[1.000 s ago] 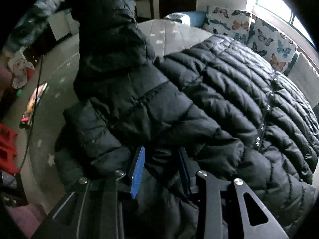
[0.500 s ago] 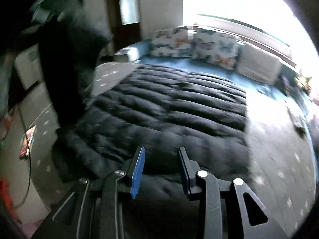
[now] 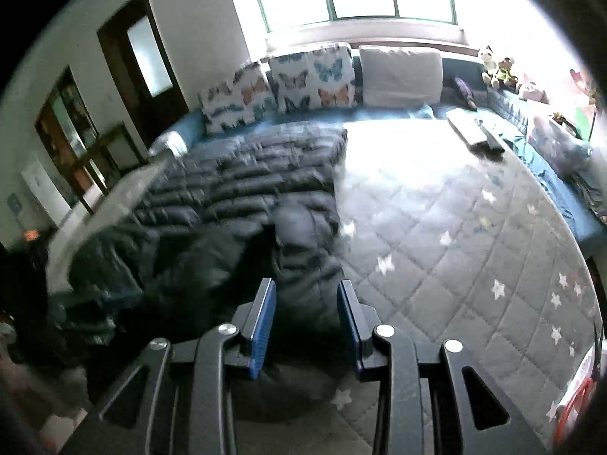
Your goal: Fold large clothes
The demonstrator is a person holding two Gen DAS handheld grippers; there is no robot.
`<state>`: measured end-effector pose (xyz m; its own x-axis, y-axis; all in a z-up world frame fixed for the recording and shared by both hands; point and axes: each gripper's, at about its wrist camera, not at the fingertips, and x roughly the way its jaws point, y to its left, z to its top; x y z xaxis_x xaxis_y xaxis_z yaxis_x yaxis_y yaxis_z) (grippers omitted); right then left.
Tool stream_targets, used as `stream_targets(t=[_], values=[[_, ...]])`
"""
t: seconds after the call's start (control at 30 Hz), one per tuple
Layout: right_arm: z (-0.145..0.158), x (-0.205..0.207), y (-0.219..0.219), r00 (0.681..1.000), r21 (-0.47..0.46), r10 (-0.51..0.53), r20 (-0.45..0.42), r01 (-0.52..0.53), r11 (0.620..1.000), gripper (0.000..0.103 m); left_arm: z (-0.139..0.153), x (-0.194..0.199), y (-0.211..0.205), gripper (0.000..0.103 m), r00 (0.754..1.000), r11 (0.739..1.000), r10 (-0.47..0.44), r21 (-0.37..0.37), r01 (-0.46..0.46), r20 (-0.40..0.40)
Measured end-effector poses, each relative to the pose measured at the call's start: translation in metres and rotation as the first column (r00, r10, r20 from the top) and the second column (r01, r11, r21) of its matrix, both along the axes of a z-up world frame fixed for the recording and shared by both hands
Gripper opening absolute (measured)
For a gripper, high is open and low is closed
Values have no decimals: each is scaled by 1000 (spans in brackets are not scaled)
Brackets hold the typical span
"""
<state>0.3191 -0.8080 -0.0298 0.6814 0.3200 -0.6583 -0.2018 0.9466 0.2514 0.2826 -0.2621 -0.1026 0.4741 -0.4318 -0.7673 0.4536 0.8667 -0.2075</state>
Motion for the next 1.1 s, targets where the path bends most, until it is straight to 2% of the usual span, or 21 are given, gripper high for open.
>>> stream_targets(t=[0.07,0.17,0.2,0.27,0.33,0.43,0.53,0.57,0.6,0.63,0.7,0.77,0.87,0.93,1.03,1.1], values=[[12,3,7,999,45,34,26,-35,998,37,4,-3,-2,43,1000,1000,-8,-12,8,5],[18,10,24,997,102,82,15,-83,991,47,18,-33,5,52,999,1000,-12,13,12,44],[15,13,28,997,98,83,-4,-82,992,49,27,-50,7,59,999,1000,-14,15,13,47],[5,19,33,998,44,47,-39,-45,998,49,40,-75,9,67,999,1000,-26,-7,26,29],[-10,25,29,995,54,28,-98,-23,998,49,42,-82,11,67,999,999,-36,-28,36,5],[-28,29,23,984,140,58,-170,-34,990,49,49,-92,19,67,998,997,-57,-45,57,-4],[-35,30,32,982,150,97,-165,-72,986,49,67,-97,40,67,999,994,-42,-104,40,-17],[-35,32,38,981,141,113,-159,-90,986,48,76,-96,52,67,1000,992,-23,-128,21,-16],[-35,33,44,979,122,126,-158,-108,987,41,86,-94,66,67,1000,989,2,-147,-4,-12],[-34,35,50,980,82,129,-154,-117,990,19,96,-90,85,67,999,986,39,-163,-39,-8],[-25,36,60,983,-18,129,-133,-133,991,15,111,-80,119,67,994,978,112,-177,-110,1],[-13,34,64,990,-109,109,-94,-119,987,13,120,-62,161,67,975,961,223,-169,-218,7],[-5,34,65,994,-197,95,-60,-105,975,12,111,-39,203,66,952,937,303,-168,-305,-36],[-19,37,64,993,-235,78,-89,-97,967,12,87,-25,223,65,942,929,324,-156,-335,-92],[-57,46,62,982,-244,60,-181,-104,964,12,43,-19,227,62,938,939,302,-116,-323,-167],[-79,49,56,976,-202,63,-208,-105,974,12,27,-28,216,62,952,953,288,-66,-295,-106]])
